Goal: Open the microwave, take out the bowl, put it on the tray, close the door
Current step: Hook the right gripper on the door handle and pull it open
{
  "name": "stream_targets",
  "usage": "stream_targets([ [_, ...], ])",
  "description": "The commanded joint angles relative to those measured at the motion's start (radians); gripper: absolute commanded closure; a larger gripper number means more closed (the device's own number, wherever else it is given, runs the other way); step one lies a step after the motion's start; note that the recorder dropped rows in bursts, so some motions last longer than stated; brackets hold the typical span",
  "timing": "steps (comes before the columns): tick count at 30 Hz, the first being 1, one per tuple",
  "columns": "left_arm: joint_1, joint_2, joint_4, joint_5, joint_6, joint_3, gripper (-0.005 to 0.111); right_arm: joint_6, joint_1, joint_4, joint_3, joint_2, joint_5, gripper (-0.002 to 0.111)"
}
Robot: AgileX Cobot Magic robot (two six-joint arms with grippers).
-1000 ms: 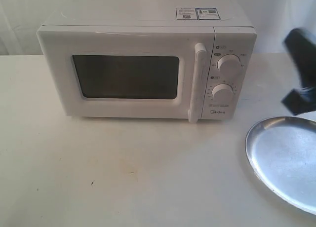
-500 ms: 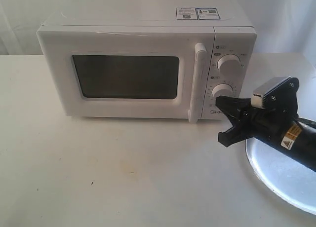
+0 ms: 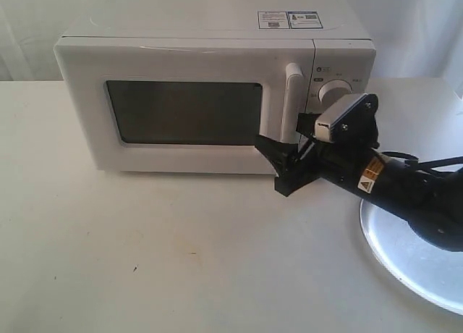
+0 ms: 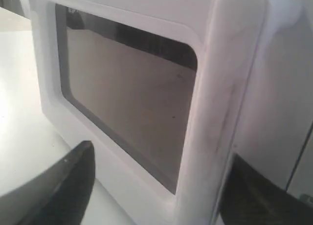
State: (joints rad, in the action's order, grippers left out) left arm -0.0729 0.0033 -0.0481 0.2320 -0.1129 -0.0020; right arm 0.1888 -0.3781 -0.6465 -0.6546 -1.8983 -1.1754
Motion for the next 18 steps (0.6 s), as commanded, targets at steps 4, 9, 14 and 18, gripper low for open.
stream_targets([
  [4,0.004,-0.003,0.004,0.0,0.004,0.002,0.107,-0.011,-0.081,-0.045,-0.045,-0.036,0.154,0.103],
  [9,0.004,-0.003,0.004,0.0,0.004,0.002,0.107,-0.027,-0.081,-0.125,-0.026,-0.017,0.158,0.108],
  [14,0.004,-0.003,0.004,0.0,0.004,0.002,0.107,-0.049,-0.081,-0.283,0.003,0.055,0.15,0.108],
  [18,0.004,-0.003,0.004,0.0,0.004,0.002,0.107,-0.055,-0.081,-0.294,0.072,0.139,0.15,0.108],
])
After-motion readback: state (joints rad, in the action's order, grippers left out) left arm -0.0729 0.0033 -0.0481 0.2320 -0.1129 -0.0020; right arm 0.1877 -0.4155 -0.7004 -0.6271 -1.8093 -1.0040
